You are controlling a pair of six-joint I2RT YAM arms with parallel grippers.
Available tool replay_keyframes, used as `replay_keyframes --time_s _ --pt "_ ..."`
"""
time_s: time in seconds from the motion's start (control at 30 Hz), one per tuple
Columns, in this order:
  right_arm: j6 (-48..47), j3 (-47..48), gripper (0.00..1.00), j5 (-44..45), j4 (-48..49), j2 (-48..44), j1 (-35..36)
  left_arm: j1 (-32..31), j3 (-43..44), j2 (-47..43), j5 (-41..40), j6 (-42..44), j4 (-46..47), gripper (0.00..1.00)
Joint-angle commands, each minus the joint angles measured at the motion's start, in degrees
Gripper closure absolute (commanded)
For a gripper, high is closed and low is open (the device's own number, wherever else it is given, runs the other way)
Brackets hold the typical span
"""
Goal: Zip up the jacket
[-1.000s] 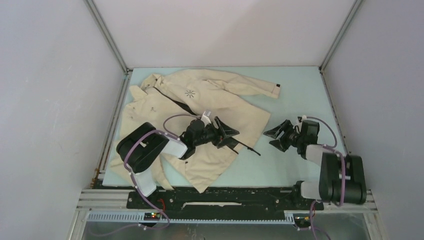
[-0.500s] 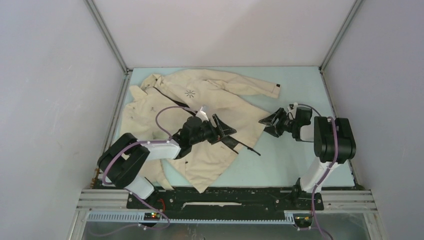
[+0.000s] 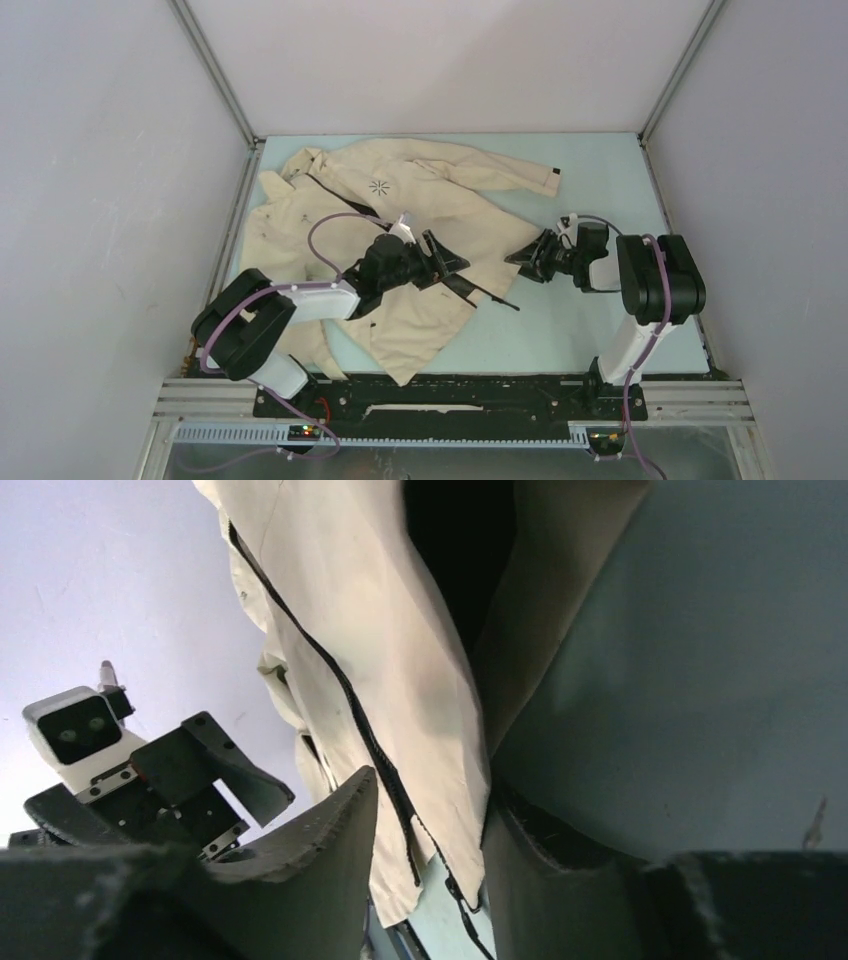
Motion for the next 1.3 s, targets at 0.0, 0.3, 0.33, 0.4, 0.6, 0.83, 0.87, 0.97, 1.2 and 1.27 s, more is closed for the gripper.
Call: replay_keyframes --time_s 0.0,0.3,0.33,0.4,0.6,0.83,0.87,0.97,1.2,1.27 --pt "5.1 -2.3 0.6 -2.7 9.3 -1.0 0.3 -0.4 -2.3 -1.5 -2.6 -3.1 3.8 0.22" --pt "9.5 -7.3 0.51 -2.9 17.7 -2.3 3.9 -0.5 -4.6 6.5 0.1 -13.2 19.6 0.3" --pt "10.3 -7.9 0.51 -2.3 18.9 -1.9 4.5 -0.4 -5.2 6.8 -0.6 -13.7 20.6 0.31" --pt "13.2 -9.7 0.55 -1.5 24.9 -0.8 5.4 -0.6 -6.4 5.8 -2.8 -13.0 20.1 0.33" --pt "19.5 -11.3 0.79 -2.0 36.1 2.0 5.9 -1.1 -6.8 1.2 -5.5 -9.4 12.7 0.3" --pt "25.7 -12.8 1.0 -0.8 42.3 2.3 6.0 -2.5 -8.0 8.5 -3.3 -17.5 26.2 0.17" --pt "26.2 -12.9 1.0 -0.7 42.7 2.4 6.0 -2.9 -7.9 9.9 -3.1 -19.1 28.2 0.18" --pt "28.7 -13.7 1.0 -0.6 46.4 3.4 6.0 -3.8 -7.6 14.1 -2.8 -22.8 33.6 0.23" --pt "33.9 -14.2 1.0 -2.0 55.0 6.5 6.1 -4.7 -6.0 13.6 -3.2 -16.0 27.0 0.32" --pt "33.3 -14.2 1.0 -2.9 55.1 6.6 6.1 -5.2 -3.9 8.5 -4.5 -8.6 14.4 0.25"
